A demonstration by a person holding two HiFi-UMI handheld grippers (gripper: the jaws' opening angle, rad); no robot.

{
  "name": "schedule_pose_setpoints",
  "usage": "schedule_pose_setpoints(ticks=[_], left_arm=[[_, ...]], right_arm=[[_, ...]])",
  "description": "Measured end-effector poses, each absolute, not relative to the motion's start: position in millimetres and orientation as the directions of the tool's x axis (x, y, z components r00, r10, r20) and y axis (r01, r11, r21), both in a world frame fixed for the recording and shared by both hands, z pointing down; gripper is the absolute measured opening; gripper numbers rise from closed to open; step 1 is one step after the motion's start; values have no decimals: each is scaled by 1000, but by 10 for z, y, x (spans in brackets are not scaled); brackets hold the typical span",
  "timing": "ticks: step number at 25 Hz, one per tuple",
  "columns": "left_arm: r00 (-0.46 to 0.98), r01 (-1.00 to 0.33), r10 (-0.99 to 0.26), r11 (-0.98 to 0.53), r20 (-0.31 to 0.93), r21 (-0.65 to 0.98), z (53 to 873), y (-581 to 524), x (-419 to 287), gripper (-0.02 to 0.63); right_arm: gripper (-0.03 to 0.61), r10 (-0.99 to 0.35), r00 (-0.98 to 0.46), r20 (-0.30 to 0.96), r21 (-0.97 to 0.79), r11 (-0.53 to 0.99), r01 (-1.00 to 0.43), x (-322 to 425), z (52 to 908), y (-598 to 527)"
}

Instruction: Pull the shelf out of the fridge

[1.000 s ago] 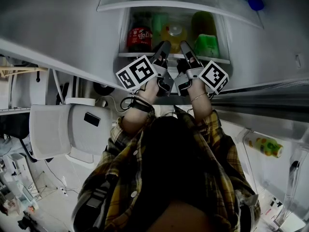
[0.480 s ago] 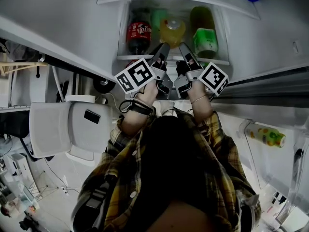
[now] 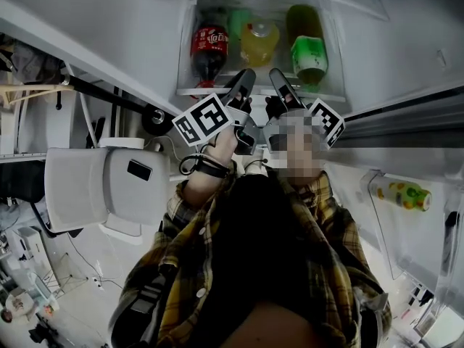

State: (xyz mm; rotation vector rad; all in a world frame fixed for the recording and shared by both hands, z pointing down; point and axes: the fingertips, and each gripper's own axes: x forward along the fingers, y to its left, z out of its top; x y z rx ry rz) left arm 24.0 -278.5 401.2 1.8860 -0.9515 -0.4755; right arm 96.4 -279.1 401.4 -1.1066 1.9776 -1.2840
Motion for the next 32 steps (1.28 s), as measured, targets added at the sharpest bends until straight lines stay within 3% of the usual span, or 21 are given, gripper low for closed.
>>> schedule_pose_setpoints(ticks=[32], left_arm=[[635,-349,-772,-320,-29,881,3866,-1990,235,69]], right_arm=[[66,-842,-537,-57,-907,268,-324,945,3858,-1992]])
